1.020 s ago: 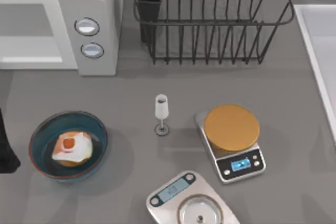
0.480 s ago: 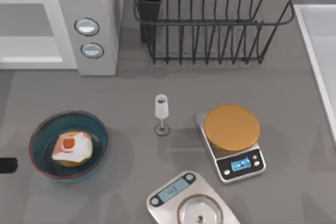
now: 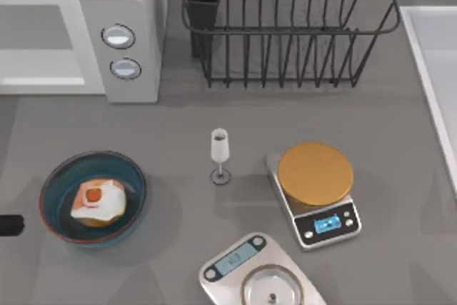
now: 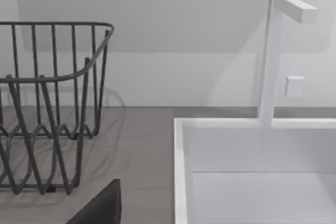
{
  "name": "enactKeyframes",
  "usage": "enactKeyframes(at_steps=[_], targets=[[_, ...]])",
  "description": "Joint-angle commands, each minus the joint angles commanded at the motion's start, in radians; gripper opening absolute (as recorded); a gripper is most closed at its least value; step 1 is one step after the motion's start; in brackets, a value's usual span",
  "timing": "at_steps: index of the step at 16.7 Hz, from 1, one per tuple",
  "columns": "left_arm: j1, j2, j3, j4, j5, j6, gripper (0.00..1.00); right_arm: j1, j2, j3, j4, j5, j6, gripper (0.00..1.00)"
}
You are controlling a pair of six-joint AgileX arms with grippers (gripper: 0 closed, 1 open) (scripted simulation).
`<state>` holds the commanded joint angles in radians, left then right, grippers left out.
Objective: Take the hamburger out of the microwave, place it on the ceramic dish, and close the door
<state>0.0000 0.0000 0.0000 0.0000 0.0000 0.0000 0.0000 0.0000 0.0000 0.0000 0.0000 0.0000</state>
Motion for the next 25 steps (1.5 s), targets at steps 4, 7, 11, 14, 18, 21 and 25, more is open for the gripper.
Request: enactKeyframes(at_steps=[4,7,11,14,18,21,25], targets=[[-0.003,0.000,0.001,-0.001,-0.003,0.000,0.00,0.000,0.000,0.000,0.000,0.000,0.000,1.00],[-0.075,-0.008,0.014,-0.022,-0.075,0.000,0.00,0.000,0.000,0.000,0.000,0.000,0.000,1.00],[-0.271,-0.024,0.042,-0.066,-0.271,0.000,0.00,0.000,0.000,0.000,0.000,0.000,0.000,1.00],[-0.376,-0.033,0.058,-0.092,-0.376,0.000,0.00,0.000,0.000,0.000,0.000,0.000,0.000,1.00],[-0.407,-0.036,0.063,-0.100,-0.407,0.000,0.00,0.000,0.000,0.000,0.000,0.000,0.000,1.00],[-0.407,-0.032,0.060,-0.098,-0.407,-0.001,0.00,0.000,0.000,0.000,0.000,0.000,0.000,1.00],[-0.524,-0.018,0.084,-0.109,-0.524,-0.002,0.00,0.000,0.000,0.000,0.000,0.000,0.000,1.00]])
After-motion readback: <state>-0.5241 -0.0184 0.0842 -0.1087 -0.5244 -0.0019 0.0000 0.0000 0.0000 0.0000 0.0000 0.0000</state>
